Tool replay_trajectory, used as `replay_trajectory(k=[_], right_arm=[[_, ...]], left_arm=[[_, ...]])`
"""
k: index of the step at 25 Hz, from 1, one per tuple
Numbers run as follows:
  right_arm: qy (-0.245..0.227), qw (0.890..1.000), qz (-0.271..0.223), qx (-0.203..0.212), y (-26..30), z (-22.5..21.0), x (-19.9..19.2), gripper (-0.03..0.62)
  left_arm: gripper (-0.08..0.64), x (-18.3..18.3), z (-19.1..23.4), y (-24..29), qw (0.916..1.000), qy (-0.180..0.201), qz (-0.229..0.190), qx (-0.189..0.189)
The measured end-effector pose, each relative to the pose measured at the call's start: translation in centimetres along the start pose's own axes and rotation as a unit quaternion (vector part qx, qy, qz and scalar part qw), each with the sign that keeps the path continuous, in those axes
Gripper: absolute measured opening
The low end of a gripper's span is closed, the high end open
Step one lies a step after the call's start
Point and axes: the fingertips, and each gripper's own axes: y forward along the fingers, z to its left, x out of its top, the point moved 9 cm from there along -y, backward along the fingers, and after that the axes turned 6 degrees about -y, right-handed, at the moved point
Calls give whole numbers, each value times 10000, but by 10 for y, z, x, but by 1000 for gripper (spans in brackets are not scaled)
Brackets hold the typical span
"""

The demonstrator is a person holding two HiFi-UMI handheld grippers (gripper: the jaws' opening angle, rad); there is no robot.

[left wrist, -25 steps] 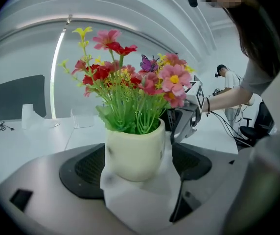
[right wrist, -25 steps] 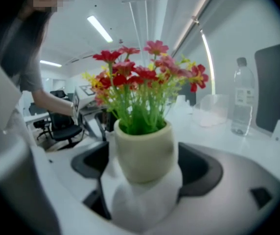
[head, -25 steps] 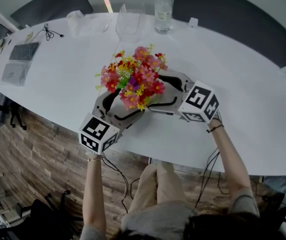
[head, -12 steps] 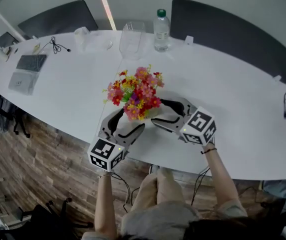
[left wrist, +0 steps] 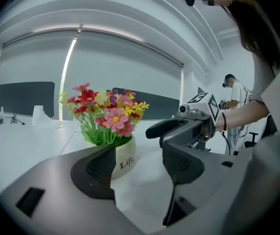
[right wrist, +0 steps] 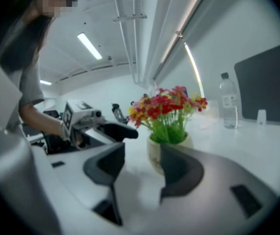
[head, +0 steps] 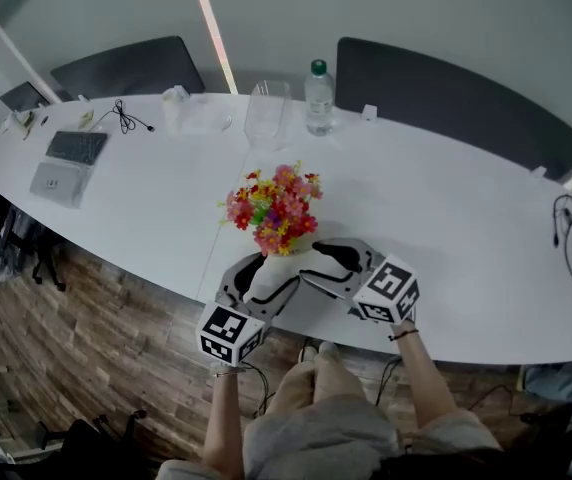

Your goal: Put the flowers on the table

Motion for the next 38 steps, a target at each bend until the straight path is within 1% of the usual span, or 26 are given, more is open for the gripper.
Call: replay_trajectory(k=[5, 10, 18, 21, 28, 38], right_arm=[[28, 9999, -93, -37, -4, 15, 8, 180], [139, 9994, -262, -193, -12, 30, 12, 142], [227, 9979, -467, -376, -24, 50, 19, 71], [217, 9974, -548, -417, -28, 55, 24, 58], [175, 9966, -654, -467, -31, 65, 28, 38], [-6, 9963, -745, -425, -32, 68, 36, 25]], left_arm=[[275, 4, -12, -8, 10000, 5, -26, -49], [235, 8, -26, -16, 9999, 30, -67, -110], [150, 17, -42, -34, 9996, 104, -253, -78], [113, 21, -45, -37, 9993, 171, -338, -64], [66, 27, -53, -41, 9986, 252, -440, -140], [28, 37, -56, -43, 9969, 420, -621, -255]])
